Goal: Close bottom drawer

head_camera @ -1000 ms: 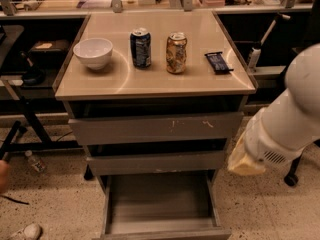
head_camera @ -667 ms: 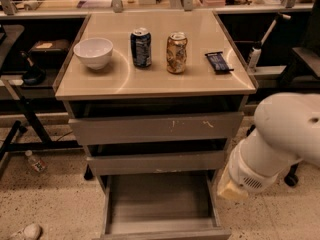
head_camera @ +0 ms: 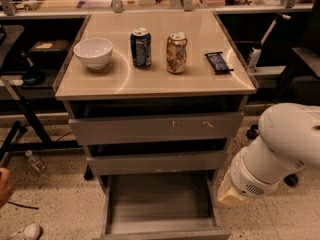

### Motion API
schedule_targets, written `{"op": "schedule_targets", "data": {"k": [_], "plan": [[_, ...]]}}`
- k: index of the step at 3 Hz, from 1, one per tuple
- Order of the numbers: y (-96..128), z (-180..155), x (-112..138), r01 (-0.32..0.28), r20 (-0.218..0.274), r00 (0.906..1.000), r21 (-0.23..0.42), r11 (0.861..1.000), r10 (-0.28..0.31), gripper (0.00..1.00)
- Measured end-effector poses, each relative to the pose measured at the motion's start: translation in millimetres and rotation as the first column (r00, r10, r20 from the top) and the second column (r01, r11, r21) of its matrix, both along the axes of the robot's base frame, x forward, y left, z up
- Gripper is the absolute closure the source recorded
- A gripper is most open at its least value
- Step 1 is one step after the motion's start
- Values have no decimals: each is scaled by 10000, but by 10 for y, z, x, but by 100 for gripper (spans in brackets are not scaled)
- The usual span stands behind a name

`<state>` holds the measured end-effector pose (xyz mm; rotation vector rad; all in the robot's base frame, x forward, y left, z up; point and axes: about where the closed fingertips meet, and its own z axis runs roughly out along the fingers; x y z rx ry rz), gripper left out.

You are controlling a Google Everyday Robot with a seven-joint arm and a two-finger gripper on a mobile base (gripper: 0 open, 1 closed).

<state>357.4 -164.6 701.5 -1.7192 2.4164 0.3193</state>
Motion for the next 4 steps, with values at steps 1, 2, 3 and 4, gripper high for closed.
{"op": "schedule_targets", "data": {"k": [1,2,3,4], "plan": [[24,-657,-111,342,-718,9969,309,9989,-320,100],[50,-1441,-169,940,-1510,9846,325,9950,-881,100],[43,-2102,-237,1475,-2327,9627,233,9888,-1381,100],[43,-2104,-237,1476,-2328,9627,235,9888,-1382,100]]}}
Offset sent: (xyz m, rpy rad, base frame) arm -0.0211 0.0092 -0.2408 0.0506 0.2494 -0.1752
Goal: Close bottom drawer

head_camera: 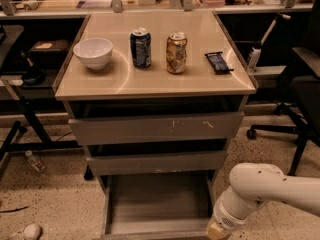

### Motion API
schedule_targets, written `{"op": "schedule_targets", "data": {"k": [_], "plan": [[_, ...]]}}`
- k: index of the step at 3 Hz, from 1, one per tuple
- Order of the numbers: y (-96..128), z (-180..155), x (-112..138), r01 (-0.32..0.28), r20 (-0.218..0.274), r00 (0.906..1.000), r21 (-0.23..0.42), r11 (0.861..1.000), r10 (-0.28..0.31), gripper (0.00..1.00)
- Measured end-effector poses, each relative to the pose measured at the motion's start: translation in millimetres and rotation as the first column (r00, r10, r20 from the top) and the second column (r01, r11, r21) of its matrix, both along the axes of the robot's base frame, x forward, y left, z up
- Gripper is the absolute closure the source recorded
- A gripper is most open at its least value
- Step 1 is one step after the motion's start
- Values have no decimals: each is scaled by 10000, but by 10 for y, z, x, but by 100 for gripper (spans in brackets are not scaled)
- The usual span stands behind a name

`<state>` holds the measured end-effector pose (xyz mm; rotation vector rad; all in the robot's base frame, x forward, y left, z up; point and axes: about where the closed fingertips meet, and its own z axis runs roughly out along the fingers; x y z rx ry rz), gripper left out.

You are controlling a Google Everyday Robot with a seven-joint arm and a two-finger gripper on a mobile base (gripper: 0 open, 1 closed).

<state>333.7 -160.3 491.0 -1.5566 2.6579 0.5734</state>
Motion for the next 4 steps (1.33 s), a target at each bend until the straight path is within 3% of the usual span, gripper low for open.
{"op": "schedule_targets", "data": {"k": [1,2,4], "plan": [[-20,-352,-40,292,-117,9995,230,9993,-290,100],[-86,-1008,-8,862,-522,9950,93,9962,-856,100],[-165,-1915,-105,1727,-1340,9755,-243,9847,-1744,100]]}}
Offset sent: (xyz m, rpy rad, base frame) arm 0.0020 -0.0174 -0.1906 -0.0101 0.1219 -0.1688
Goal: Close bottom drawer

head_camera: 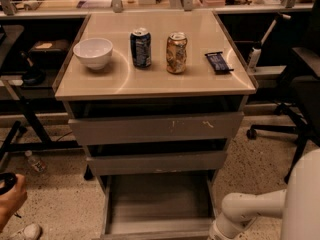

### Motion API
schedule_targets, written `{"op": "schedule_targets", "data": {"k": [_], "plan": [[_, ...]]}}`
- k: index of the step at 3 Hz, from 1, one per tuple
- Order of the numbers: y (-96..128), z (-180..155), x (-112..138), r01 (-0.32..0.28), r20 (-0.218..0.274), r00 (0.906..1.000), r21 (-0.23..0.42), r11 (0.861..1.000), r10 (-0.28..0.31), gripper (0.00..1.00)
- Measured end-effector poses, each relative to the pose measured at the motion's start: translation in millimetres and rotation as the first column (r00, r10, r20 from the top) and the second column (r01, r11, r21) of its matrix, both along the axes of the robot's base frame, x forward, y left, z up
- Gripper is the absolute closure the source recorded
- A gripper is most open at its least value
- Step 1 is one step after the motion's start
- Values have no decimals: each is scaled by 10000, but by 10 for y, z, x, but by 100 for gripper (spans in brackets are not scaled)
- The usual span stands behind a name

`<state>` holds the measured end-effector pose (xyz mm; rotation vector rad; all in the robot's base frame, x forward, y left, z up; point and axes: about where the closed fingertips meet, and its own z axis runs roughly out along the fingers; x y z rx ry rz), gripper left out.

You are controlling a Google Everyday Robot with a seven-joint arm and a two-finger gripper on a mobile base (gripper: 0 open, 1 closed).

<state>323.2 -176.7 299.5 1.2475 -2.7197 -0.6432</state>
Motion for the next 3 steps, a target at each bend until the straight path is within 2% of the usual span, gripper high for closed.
{"op": "schedule_targets", "data": {"k": [1,2,3], "plan": [[-16,-337,-85,271,-342,9990,-127,9996,-275,100],[-16,-339,-85,271,-344,9990,-124,9996,-275,100],[7,-492,-90,271,-509,9984,183,9995,-262,100]]}}
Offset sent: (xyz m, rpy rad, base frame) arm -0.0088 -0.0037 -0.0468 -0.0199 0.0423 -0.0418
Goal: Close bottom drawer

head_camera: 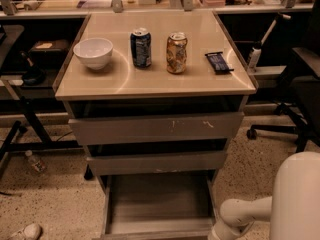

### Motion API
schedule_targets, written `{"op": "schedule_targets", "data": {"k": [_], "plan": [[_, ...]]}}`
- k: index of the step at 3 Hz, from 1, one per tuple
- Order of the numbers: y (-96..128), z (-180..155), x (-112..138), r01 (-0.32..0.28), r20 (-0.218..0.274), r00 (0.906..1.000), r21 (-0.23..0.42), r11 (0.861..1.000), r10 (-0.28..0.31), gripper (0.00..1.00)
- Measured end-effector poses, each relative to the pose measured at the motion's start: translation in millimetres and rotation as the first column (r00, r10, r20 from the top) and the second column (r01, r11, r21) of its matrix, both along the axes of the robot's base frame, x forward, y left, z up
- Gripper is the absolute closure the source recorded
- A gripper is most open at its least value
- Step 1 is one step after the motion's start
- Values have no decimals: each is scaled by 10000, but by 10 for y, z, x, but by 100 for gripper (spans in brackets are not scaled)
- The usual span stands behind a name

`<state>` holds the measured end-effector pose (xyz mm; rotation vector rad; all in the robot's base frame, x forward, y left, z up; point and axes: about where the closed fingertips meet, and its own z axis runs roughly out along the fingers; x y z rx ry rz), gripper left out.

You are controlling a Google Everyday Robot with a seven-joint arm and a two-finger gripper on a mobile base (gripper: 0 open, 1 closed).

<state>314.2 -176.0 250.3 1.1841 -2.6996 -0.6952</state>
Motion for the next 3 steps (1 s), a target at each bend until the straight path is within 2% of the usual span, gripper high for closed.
{"op": "schedule_targets", "data": {"k": [1,3], "plan": [[23,-297,85,128,26,9999,511,9986,-130,100],[104,-617,331,130,275,9995,771,9969,-151,100]]}}
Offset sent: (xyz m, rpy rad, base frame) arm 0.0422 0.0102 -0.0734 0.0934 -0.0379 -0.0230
